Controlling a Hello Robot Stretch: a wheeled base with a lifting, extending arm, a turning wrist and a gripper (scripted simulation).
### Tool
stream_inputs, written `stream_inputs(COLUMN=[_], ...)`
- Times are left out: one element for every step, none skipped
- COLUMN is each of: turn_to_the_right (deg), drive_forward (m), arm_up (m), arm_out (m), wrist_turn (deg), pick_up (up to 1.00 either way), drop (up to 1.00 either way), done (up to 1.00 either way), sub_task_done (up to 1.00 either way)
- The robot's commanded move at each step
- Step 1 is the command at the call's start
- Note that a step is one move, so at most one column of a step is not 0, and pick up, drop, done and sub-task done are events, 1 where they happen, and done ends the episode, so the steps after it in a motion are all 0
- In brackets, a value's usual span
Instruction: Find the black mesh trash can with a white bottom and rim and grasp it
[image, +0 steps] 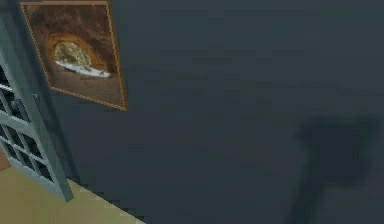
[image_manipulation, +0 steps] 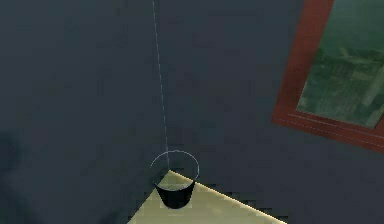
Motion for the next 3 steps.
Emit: stream_inputs(turn_to_the_right=[0.0,0.0,0.0], drive_forward=[0.0,0.0,0.0], arm_up=[0.0,0.0,0.0], arm_out=[0.5,0.0,0.0], wrist_turn=[0.0,45.0,45.0], pick_up=[0.0,0.0,0.0], drop=[0.0,0.0,0.0], done=[0.0,0.0,0.0], sub_task_done=[0.0,0.0,0.0])
